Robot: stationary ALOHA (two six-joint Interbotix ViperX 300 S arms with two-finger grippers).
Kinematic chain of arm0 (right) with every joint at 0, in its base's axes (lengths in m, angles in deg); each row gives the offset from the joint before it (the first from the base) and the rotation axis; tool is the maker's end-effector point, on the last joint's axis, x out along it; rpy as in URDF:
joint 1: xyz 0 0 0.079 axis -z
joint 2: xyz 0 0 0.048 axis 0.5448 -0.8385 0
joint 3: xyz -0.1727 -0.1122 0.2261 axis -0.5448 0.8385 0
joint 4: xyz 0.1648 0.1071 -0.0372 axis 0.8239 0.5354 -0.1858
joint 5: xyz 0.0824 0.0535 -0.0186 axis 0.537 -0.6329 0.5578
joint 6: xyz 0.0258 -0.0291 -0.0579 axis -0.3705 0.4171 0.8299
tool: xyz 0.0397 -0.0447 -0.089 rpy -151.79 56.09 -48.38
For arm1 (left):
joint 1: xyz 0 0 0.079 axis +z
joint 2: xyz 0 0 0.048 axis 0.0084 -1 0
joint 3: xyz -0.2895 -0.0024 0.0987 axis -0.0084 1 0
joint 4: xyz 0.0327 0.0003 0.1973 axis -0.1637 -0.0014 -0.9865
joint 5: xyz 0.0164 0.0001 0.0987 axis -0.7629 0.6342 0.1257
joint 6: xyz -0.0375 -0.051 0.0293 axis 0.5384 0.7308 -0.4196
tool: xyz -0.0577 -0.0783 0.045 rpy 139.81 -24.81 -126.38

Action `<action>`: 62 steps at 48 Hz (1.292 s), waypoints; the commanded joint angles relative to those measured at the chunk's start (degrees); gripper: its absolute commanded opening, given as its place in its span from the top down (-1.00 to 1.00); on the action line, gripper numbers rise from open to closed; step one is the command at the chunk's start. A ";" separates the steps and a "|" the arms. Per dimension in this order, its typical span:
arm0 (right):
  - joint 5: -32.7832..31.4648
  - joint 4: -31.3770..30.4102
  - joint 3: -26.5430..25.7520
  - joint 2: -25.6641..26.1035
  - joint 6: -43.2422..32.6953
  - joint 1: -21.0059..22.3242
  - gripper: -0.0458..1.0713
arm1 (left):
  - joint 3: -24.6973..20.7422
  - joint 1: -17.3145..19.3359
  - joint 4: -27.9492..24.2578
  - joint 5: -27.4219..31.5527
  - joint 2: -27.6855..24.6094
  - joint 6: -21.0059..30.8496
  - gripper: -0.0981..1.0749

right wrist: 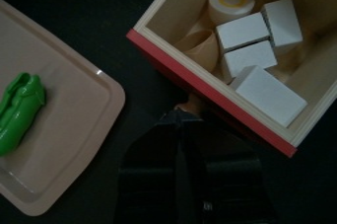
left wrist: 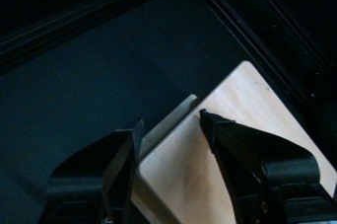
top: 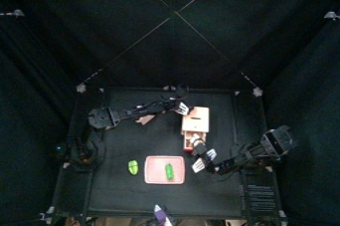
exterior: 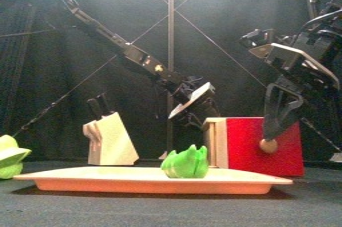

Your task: Grab pea

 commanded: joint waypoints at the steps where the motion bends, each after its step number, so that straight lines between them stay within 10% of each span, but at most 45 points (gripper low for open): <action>1: -0.26 -1.05 -0.53 0.79 0.09 1.93 0.21 | -1.85 -0.18 -0.09 0.00 1.14 -0.18 -0.64; 62: -5.10 -6.59 -1.49 2.37 0.00 10.63 0.21 | -1.05 -0.26 -0.18 0.88 0.79 -0.35 -0.64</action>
